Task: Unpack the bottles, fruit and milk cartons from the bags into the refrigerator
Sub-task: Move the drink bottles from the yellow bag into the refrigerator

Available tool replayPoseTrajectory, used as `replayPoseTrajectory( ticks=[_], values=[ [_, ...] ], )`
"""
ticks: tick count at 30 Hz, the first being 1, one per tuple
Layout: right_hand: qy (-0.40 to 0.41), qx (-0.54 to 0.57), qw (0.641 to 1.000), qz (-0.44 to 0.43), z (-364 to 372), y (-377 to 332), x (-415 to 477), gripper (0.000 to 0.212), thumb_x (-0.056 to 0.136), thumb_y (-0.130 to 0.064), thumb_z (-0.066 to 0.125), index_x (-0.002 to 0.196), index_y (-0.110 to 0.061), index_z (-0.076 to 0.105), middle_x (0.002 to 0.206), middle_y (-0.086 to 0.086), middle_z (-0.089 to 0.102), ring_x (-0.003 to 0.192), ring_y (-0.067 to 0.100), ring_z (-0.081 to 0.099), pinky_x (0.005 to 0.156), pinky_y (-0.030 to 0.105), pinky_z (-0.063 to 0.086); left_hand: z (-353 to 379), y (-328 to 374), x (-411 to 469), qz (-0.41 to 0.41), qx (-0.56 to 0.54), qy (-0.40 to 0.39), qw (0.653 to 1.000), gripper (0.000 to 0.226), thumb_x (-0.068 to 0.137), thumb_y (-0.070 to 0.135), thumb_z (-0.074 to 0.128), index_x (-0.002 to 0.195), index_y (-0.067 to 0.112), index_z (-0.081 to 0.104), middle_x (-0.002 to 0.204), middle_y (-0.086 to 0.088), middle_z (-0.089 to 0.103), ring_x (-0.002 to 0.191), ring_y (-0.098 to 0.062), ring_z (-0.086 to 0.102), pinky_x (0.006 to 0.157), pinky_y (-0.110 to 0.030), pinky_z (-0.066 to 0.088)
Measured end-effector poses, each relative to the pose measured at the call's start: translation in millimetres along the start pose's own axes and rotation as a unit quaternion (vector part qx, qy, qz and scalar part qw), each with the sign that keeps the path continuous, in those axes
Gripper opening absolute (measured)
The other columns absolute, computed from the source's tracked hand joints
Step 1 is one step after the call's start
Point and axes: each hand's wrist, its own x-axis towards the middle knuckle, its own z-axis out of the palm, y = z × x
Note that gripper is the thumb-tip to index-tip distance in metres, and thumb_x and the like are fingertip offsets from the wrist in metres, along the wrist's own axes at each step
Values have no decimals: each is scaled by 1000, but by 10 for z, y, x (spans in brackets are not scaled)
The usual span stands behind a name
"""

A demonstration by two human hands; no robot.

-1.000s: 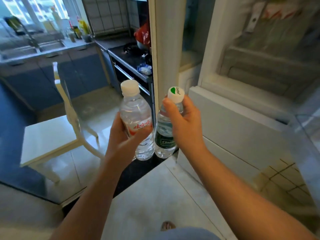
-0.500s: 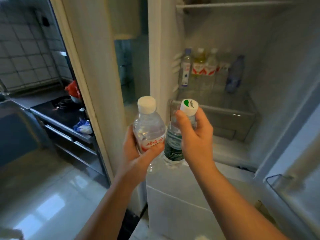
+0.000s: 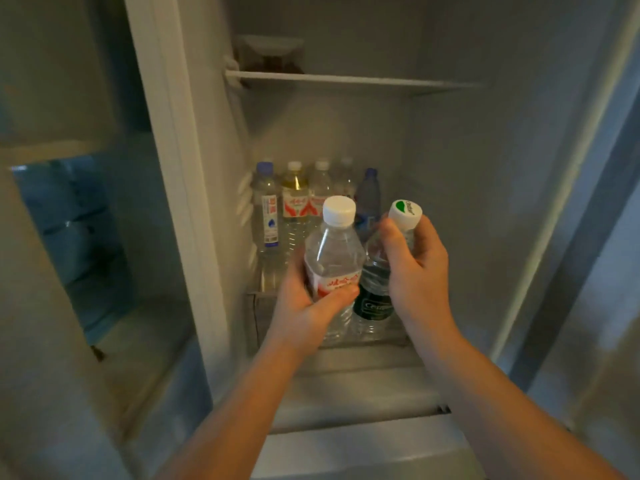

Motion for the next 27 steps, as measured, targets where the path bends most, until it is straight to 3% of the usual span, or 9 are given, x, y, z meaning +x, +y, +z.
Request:
replayPoseTrajectory(
  ticks=[2, 6, 8, 12, 14, 16, 20, 24, 27],
  values=[
    [21, -20, 999, -16, 14, 89, 206, 8, 98, -22, 60, 95, -15, 61, 86, 15, 63, 77, 15, 57, 69, 31, 48, 26, -112, 285, 4, -4, -30, 1000, 65, 75, 1, 80, 124, 33, 52, 116, 11, 70, 112, -9, 66, 91, -25, 55],
    [57, -49, 997, -4, 19, 318, 607, 10, 98, -21, 61, 89, -22, 59, 74, -14, 60, 73, 7, 56, 68, 29, 48, 135, -328, 771, 12, 1, -46, 999, 67, 68, 13, 80, 128, 26, 54, 120, 3, 70, 113, -14, 66, 94, -34, 54],
    [60, -61, 996, 7, 4, 452, 796, 7, 97, -25, 62, 91, -21, 60, 78, -10, 62, 77, 10, 60, 73, 37, 52, 203, -448, 987, 5, 4, -51, 999, 67, 68, 15, 80, 128, 27, 53, 120, 4, 69, 112, -13, 66, 96, -37, 53],
    [58, -95, 994, 14, -23, 698, 1085, 6, 99, -20, 58, 96, -14, 58, 78, -12, 59, 65, -11, 55, 62, 7, 42, 321, -696, 1342, -29, -1, -60, 998, 67, 73, 16, 79, 134, 26, 52, 119, 8, 69, 108, -6, 66, 92, -30, 54],
    [49, -106, 993, 28, -37, 817, 1196, 10, 100, -20, 57, 105, -12, 60, 85, -12, 61, 68, -15, 56, 62, 4, 41, 380, -814, 1441, -40, -5, -45, 998, 66, 78, 9, 79, 135, 26, 51, 119, 8, 68, 104, 0, 66, 82, -18, 54],
    [30, -111, 992, 43, -61, 954, 1276, 16, 100, -21, 56, 113, -13, 60, 94, -12, 65, 78, -15, 60, 65, 3, 42, 426, -955, 1510, -47, -8, -19, 999, 61, 82, 2, 75, 129, 33, 52, 118, 8, 67, 100, 4, 66, 75, -11, 52],
    [-15, -117, 991, 64, -157, 1250, 1362, 28, 100, -22, 57, 128, -16, 55, 112, -8, 69, 99, 0, 66, 78, 13, 50, 443, -1181, 1638, -61, 5, -2, 998, 57, 86, 8, 74, 125, 42, 48, 120, 10, 66, 106, -1, 66, 83, -18, 52],
    [-50, -117, 986, 107, -347, 1538, 1307, 36, 100, -25, 57, 134, -24, 47, 125, -11, 61, 113, 1, 61, 91, 18, 51, 360, -1445, 1461, -110, 136, -70, 982, 74, 83, 40, 76, 141, 40, 31, 140, 12, 52, 126, -3, 54, 106, -35, 48],
    [-108, -159, 972, 136, -518, 1850, 1006, 40, 99, -26, 58, 134, -37, 41, 127, -24, 56, 119, -8, 54, 95, 13, 45, 260, -1595, 1336, -84, 388, -71, 915, 87, 81, 55, 71, 147, 30, 22, 149, 5, 35, 136, -16, 40, 111, -37, 40]
  ],
)
